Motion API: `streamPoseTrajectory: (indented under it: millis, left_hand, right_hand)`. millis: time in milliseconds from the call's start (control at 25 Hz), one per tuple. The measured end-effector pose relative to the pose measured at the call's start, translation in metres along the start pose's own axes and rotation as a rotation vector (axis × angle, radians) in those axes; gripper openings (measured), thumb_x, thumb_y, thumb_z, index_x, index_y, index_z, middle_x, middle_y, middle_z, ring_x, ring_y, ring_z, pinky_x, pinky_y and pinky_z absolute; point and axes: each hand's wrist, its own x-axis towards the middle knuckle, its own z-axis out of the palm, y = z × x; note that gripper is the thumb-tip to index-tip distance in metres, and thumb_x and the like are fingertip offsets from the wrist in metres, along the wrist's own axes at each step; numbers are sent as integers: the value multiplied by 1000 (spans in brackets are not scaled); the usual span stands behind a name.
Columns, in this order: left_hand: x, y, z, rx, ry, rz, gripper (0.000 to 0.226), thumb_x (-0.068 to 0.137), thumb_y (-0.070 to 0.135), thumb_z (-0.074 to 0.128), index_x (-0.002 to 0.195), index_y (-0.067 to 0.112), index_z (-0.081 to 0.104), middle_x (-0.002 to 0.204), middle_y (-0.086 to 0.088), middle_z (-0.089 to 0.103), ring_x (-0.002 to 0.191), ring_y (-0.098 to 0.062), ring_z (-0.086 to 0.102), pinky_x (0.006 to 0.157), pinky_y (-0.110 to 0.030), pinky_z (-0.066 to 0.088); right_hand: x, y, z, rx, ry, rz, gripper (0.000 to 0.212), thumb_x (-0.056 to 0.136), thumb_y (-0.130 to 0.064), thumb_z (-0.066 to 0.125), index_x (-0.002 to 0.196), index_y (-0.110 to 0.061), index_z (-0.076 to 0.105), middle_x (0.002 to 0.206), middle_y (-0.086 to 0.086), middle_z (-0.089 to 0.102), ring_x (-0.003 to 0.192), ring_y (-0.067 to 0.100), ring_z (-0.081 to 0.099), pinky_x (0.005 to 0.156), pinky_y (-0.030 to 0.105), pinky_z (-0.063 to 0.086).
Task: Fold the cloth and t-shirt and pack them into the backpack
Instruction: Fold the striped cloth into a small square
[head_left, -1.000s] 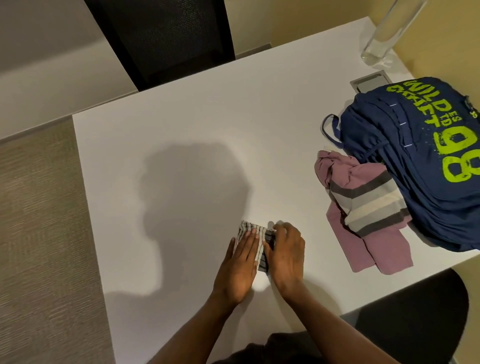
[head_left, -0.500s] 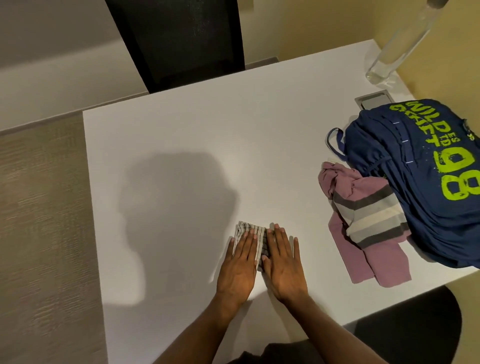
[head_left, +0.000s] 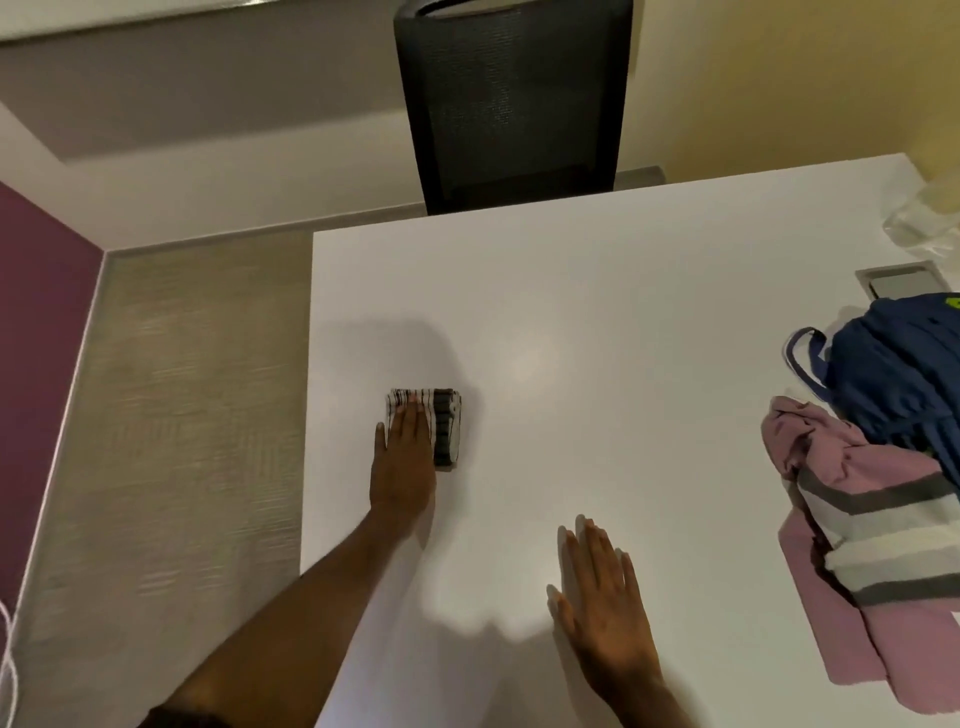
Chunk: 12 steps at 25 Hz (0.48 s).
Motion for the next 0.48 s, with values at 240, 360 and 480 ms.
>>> streamPoseTrajectory:
  millis: [240,360,480]
  left_hand:
    - [64,-80,-21,-66,-49,-129,87,89,-2,55,163,0,10,173,-15,7,161,-30,6,128,-50,12]
    - [96,-102,-34,-92,-40,-165,83,93,-3,50,164,1,6,173,-14,4,161,-28,3,129,-49,8]
    - [121,-116,-42,-81,-55,-193,88,93,-3,55,164,3,2,174,-12,-2,161,-26,0,128,-49,9]
  right_hand:
    - [29,-15,-2,-84,-16,-42,76,104,-48,43,167,-25,8,175,2,-3,162,22,0,126,50,9]
    - [35,-7,7,-183,-81,-51,81,97,-50,44,166,-19,17,175,9,4,161,29,12,123,51,16]
    - [34,4,12,-217,-149,-16,86,97,-54,46,167,-24,6,175,6,-9,162,27,1,125,46,8]
